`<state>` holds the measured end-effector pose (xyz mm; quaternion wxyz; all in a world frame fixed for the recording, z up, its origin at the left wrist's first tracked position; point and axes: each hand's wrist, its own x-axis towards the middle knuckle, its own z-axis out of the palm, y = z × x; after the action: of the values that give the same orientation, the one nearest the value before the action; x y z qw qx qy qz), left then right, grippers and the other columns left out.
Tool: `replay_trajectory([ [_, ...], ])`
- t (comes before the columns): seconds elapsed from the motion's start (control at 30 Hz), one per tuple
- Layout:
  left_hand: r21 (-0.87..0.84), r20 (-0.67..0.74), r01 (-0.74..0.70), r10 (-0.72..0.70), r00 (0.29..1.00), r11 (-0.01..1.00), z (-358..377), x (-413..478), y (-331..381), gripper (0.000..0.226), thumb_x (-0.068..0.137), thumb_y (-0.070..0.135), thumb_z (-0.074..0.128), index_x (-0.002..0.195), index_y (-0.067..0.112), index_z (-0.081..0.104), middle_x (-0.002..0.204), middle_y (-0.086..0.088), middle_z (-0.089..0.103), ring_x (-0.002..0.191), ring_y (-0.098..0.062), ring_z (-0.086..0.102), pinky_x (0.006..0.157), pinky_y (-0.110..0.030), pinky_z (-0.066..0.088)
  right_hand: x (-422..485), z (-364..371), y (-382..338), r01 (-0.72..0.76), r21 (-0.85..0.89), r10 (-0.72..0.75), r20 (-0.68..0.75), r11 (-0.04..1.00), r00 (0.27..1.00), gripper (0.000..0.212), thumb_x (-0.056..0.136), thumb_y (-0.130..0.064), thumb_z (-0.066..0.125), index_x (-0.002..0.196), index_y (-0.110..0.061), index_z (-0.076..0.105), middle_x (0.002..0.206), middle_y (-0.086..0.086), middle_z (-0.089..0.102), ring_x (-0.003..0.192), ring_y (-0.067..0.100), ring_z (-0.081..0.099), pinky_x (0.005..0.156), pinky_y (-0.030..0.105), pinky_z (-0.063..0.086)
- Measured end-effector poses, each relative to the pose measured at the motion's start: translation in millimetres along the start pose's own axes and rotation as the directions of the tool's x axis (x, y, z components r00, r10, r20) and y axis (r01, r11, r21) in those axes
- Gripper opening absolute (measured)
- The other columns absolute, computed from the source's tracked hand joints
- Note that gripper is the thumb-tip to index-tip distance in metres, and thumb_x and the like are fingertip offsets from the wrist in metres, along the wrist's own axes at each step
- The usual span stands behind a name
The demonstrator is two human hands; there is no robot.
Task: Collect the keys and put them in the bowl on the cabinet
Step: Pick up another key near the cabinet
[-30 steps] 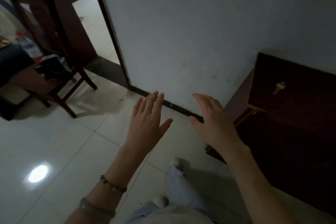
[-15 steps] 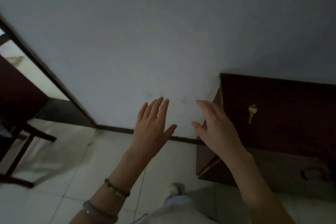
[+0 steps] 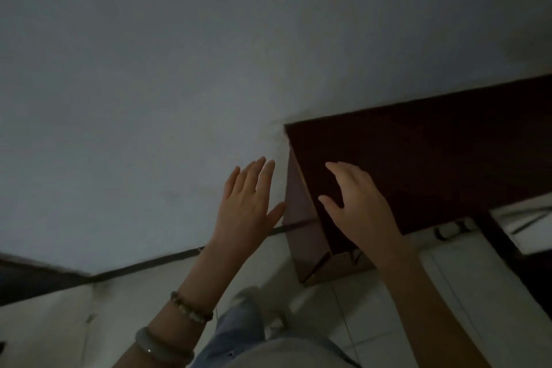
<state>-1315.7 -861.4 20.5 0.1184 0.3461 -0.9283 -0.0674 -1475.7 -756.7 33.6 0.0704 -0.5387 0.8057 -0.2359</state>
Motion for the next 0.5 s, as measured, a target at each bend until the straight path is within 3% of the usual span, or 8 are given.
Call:
replay_trajectory([
  [0.1, -0.018, 0.036, -0.075, 0.075, 0.997, 0.997, 5, 19, 2, 0.07, 0.084, 0.039, 0.062, 0.138, 0.003, 0.033, 0.142, -0.018, 0.041, 0.132, -0.031, 0.037, 0.113, -0.046, 0.021, 0, -1, 8, -0.101, -0.016, 0.101, -0.008, 0.995, 0.995, 0.056, 0.086, -0.026, 0.06, 0.135, -0.015, 0.035, 0.141, 0.009, 0.041, 0.131, 0.024, 0.033, 0.105, 0.039, 0.035],
  [0.4, -0.08, 0.085, -0.297, 0.303, 0.949, 0.952, 9, 77, -10, 0.069, 0.087, 0.039, 0.057, 0.14, 0.005, 0.028, 0.147, -0.016, 0.034, 0.135, -0.028, 0.032, 0.114, -0.041, 0.014, 22, 14, 30, -0.317, -0.041, 0.306, -0.161, 0.948, 0.938, 0.049, 0.082, -0.023, 0.064, 0.126, -0.013, 0.045, 0.128, 0.008, 0.051, 0.118, 0.022, 0.045, 0.084, 0.025, 0.034],
  [0.5, -0.093, 0.109, -0.358, 0.367, 0.924, 0.929, 11, 93, -14, 0.07, 0.089, 0.041, 0.051, 0.143, 0.007, 0.022, 0.151, -0.014, 0.026, 0.138, -0.025, 0.024, 0.116, -0.041, 0.011, 32, 23, 40, -0.386, -0.028, 0.375, -0.176, 0.922, 0.91, 0.045, 0.083, -0.023, 0.063, 0.124, -0.011, 0.046, 0.126, 0.009, 0.051, 0.116, 0.023, 0.045, 0.084, 0.026, 0.035],
])
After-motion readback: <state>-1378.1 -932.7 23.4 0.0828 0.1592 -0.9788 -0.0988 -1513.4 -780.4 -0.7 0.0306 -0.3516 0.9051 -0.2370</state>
